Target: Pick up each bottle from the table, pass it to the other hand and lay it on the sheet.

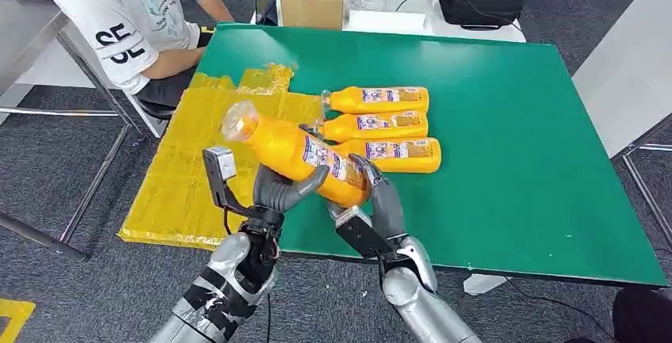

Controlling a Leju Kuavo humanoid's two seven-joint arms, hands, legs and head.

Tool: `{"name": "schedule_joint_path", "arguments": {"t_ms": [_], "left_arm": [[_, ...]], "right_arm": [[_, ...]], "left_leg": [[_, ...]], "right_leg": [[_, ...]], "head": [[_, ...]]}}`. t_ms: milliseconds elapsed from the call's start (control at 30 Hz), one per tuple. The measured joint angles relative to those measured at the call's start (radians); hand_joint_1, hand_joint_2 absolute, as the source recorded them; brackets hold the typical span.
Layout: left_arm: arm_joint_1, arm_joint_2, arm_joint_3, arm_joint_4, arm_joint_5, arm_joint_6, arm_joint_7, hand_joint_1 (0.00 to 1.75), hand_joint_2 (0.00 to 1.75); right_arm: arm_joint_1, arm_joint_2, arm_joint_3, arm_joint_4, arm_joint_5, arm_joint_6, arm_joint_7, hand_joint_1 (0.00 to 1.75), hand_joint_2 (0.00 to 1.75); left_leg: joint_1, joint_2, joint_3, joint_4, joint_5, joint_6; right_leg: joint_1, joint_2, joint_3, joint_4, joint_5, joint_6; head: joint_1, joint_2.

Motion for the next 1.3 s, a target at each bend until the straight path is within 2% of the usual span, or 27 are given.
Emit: {"name": "schedule_joint_path", "arguments": {"t_ms": [167,433,533,600,733,933,1300], "left_arm": [[0.005,-0.01,0.079,-0.025,0.014,0.131,-0.103,1.75,1.75],[-0.07,0.014,0.174,0.05,-0.178,0.269,-0.193,1.75,1.75],[-0.113,0.043,0.19,0.124,-0.361,0.384,-0.201,1.75,1.75],[-0.146,0.068,0.19,0.184,-0.508,0.444,-0.156,1.75,1.75],[-0.223,0.116,0.159,0.339,-0.887,0.504,0.028,1.75,1.75],[-0.299,0.181,0.084,0.51,-1.266,0.415,0.246,1.75,1.75],[-0.352,0.266,0.014,0.637,-1.545,0.311,0.388,1.75,1.75]], "right_arm": [[0.025,0.001,0.002,-0.025,-0.045,-0.03,0.015,0.0,1.75],[0.064,-0.001,-0.079,-0.138,-0.147,-0.033,0.016,0.0,1.75],[0.075,-0.003,-0.109,-0.174,-0.153,-0.023,0.016,0.0,1.75],[0.079,-0.006,-0.125,-0.195,-0.151,-0.016,0.016,0.0,1.75],[0.087,-0.01,-0.155,-0.237,-0.143,0.01,0.032,0.0,1.75],[0.103,-0.015,-0.189,-0.295,-0.111,0.07,0.059,0.0,1.75],[0.131,-0.021,-0.233,-0.365,-0.095,0.1,0.072,0.0,1.75]], "left_leg": [[0.001,0.0,0.0,0.0,0.0,0.0],[0.0,0.001,0.0,0.0,0.0,0.0],[0.001,0.001,0.0,0.0,0.001,0.0],[0.001,0.001,0.001,0.0,0.001,0.0],[0.001,0.001,0.0,0.0,0.001,-0.001],[0.001,0.002,0.0,0.0,0.001,-0.001],[0.001,0.002,0.0,0.0,0.001,-0.001]], "right_leg": [[0.0,0.0,0.0,0.0,0.0,0.0],[0.0,0.0,0.0,0.0,0.0,0.0],[0.0,0.0,0.0,0.0,0.0,0.0],[0.0,0.0,0.0,0.001,0.0,0.0],[0.0,0.0,0.0,0.001,0.0,0.0],[0.0,0.0,-0.001,0.001,0.0,0.0],[0.0,0.0,-0.001,0.001,0.0,0.0]], "head": [[0.0,0.0],[0.0,0.0],[0.0,0.0],[0.0,0.0],[0.0,0.0],[0.001,0.0],[0.0,0.0]]}}
